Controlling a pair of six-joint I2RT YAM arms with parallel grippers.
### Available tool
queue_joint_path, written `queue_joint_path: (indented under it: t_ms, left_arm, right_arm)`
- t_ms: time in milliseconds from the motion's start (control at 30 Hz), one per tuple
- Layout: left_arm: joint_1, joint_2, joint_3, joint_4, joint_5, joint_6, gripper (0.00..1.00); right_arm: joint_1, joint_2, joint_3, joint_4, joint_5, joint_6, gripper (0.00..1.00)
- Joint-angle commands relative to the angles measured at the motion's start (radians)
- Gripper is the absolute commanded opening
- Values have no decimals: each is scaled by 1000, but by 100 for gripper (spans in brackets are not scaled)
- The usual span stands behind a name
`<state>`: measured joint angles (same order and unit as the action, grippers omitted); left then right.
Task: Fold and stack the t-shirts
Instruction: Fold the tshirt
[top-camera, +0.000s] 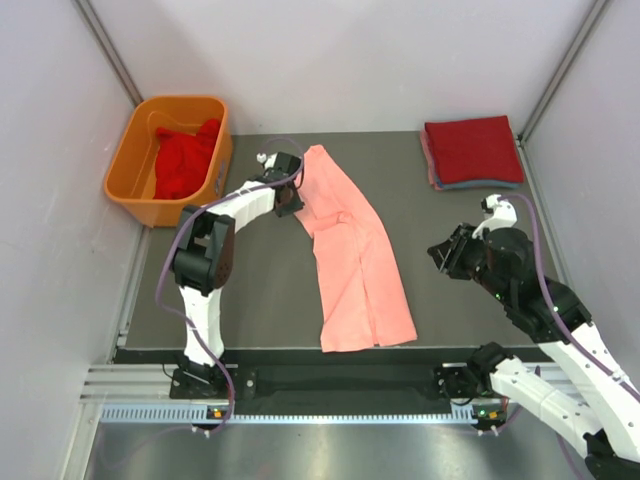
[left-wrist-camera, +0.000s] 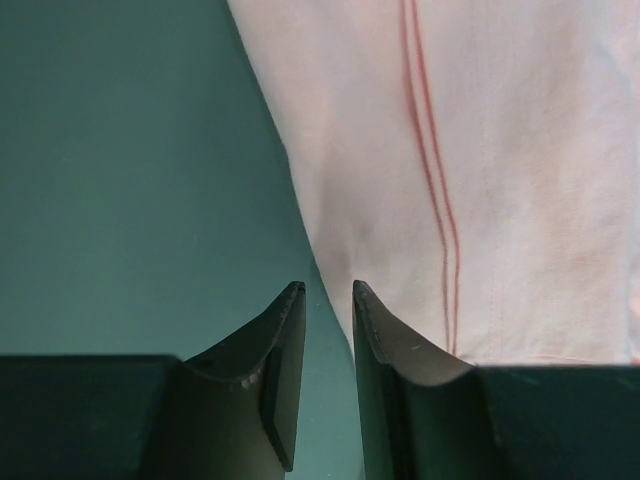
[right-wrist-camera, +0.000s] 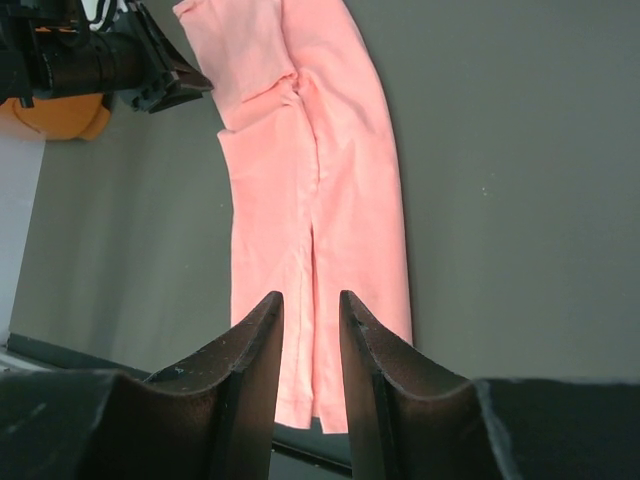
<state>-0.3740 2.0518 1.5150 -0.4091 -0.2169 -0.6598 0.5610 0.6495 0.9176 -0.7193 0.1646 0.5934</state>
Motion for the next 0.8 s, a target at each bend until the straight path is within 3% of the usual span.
queue_joint_path:
  t_ms: [0, 467, 700, 767]
  left_arm:
    - [1, 19, 4, 32, 1, -11, 30]
    - [3, 88, 23, 93, -33, 37, 20]
    - [4, 126, 76, 84, -85, 78, 1]
    - [7, 145, 100, 89, -95, 97, 0]
  right_arm:
    - [2, 2, 47, 40, 18, -18, 30]
    - [4, -1, 55, 24, 32, -23, 30]
    - [0, 13, 55, 27, 36, -23, 30]
    - [0, 19, 52, 34, 36, -23, 30]
